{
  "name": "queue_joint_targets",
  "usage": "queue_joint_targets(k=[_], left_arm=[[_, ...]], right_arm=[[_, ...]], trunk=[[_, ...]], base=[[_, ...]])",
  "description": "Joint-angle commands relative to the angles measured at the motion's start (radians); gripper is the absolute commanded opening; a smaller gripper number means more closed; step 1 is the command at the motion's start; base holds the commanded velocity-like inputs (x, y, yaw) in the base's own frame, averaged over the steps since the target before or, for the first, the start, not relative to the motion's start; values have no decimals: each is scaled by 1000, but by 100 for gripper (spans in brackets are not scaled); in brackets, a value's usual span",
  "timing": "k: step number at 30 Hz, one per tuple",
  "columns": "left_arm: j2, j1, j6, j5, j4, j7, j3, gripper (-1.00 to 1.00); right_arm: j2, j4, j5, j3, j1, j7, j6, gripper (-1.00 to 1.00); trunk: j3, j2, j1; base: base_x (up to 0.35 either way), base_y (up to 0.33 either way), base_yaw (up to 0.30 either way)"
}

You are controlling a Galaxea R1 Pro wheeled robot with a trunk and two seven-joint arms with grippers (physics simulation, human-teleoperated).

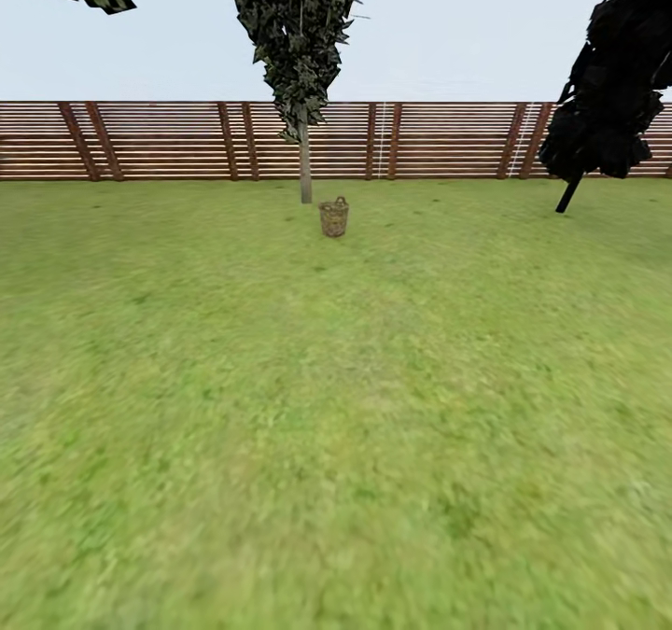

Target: Take the three Easter eggs out of the wicker basket on the lawn in the garden, then place them on the lawn next to a single tree (choose any tree) so that all three eggs are next to the same tree and none are left in the basket.

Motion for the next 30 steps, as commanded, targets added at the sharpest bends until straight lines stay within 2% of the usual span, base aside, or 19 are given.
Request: queue_joint_targets(k=[1,30], left_arm=[[0,1,-1,1,-2,0,1,100],[0,1,-2,1,-2,0,0,100]], right_arm=[[0,3,3,1,-1,0,-6,100],[-1,3,1,1,-1,0,-6,100]], trunk=[[-1,0,1],[-1,0,1]], base=[[327,0,0],[326,0,0]])
